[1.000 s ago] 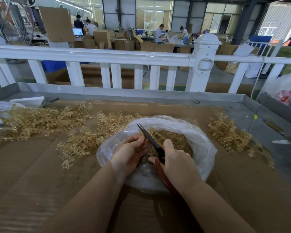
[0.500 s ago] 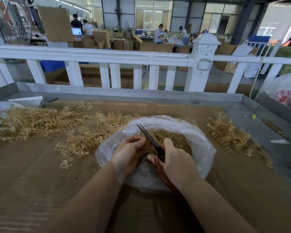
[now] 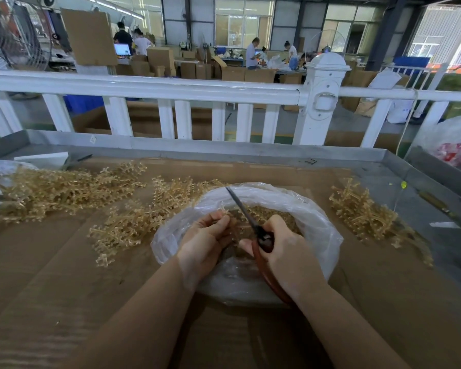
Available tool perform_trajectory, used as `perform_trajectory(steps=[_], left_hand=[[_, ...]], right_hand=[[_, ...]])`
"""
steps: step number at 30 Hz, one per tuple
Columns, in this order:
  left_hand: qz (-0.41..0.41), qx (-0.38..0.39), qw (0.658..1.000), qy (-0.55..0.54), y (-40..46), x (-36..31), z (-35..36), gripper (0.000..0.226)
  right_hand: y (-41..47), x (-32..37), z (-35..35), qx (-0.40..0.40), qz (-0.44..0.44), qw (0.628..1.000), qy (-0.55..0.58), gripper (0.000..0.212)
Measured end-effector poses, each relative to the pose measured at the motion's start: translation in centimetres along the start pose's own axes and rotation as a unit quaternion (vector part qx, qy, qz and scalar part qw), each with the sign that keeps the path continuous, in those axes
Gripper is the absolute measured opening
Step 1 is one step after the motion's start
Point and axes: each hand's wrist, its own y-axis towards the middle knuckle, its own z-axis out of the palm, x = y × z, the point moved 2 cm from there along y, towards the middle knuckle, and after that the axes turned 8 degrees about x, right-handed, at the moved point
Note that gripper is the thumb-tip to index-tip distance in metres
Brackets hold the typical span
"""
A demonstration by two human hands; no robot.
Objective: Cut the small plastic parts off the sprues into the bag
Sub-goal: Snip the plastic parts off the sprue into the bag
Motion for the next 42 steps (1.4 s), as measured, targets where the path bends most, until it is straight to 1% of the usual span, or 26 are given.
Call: perform_trajectory(steps=[2,4,8,11,13,16,20,22,24,26,28,30,31,32,33,34,35,36,39,40,42], left_hand=[[0.008,-0.013,1.0,-0.009,0.1,0.0,-0.1,0.018],[0.015,-0.022,0.999,-0.033,0.2,0.0,-0.2,0.019],[0.04,-0.021,0.997,-0.065,0.3,-0.3,0.6,0.019],[0.069,-0.024,0.991,-0.109,0.3,-0.9,2.0,0.019],[0.079,-0.021,0.989,-0.122,0.1,-1.0,2.9,0.02],[0.078,0.009,0.987,-0.137,-0.4,-0.5,4.1,0.018],[0.066,0.048,0.988,-0.133,-1.2,0.5,4.6,0.003],[0.064,0.07,0.99,-0.108,-1.4,0.5,4.6,0.007],[0.049,0.07,0.992,-0.092,-1.6,0.4,4.4,0.013],[0.025,0.057,0.991,-0.115,-1.7,0.1,4.1,0.016],[-0.001,0.031,0.98,-0.195,-1.7,-0.5,3.8,0.015],[-0.015,0.0,0.973,-0.23,-1.7,-1.2,3.5,0.016],[-0.023,-0.012,0.977,-0.212,-1.6,-1.4,3.2,0.028],[-0.035,-0.017,0.984,-0.172,-1.4,-1.6,3.0,0.045],[-0.049,-0.017,0.992,-0.114,-1.3,-1.9,2.7,0.058],[-0.063,-0.01,0.997,-0.046,-1.2,-2.2,2.7,0.065],[-0.075,0.002,0.997,0.018,-1.1,-2.4,2.7,0.065],[-0.086,0.011,0.994,0.072,-1.1,-2.5,2.7,0.061],[-0.104,0.022,0.98,0.167,-1.1,-3.1,2.7,0.044],[-0.106,0.031,0.972,0.206,-1.0,-3.2,2.6,0.042],[-0.096,0.041,0.952,0.288,-1.2,-3.7,2.3,0.046]], right_hand=[[0.2,-0.3,-0.4,-0.02,0.022,0.998,0.051,0.032],[0.4,-0.5,-0.7,-0.033,0.041,0.996,0.07,0.027],[0.8,-0.7,-0.9,-0.024,0.079,0.987,0.137,0.021],[1.2,-0.5,-1.0,-0.016,0.112,0.974,0.196,0.024],[1.5,-0.3,-1.0,-0.015,0.137,0.961,0.241,0.027],[1.8,0.2,-1.1,-0.025,0.165,0.938,0.303,0.026],[2.5,0.3,-1.5,-0.067,0.206,0.894,0.392,0.028],[2.7,0.0,-1.9,-0.084,0.209,0.877,0.424,0.028],[2.7,-0.2,-2.4,-0.09,0.2,0.867,0.447,0.03],[2.5,-0.4,-2.8,-0.077,0.187,0.874,0.442,0.033],[2.5,-0.5,-3.4,-0.05,0.171,0.889,0.422,0.035],[2.6,-0.5,-4.1,-0.015,0.163,0.905,0.393,0.037],[2.6,-0.6,-4.4,0.004,0.162,0.913,0.374,0.038],[2.6,-0.6,-4.8,0.026,0.161,0.921,0.353,0.038],[2.6,-0.6,-5.2,0.046,0.157,0.93,0.33,0.039],[2.6,-0.6,-5.4,0.064,0.152,0.938,0.306,0.039],[2.7,-0.6,-5.7,0.078,0.146,0.945,0.282,0.038],[2.8,-0.6,-5.8,0.089,0.139,0.95,0.263,0.038],[3.1,-0.7,-5.8,0.105,0.126,0.957,0.238,0.038],[3.2,-0.8,-5.8,0.107,0.125,0.958,0.234,0.039],[3.2,-1.0,-5.6,0.113,0.125,0.961,0.22,0.039]])
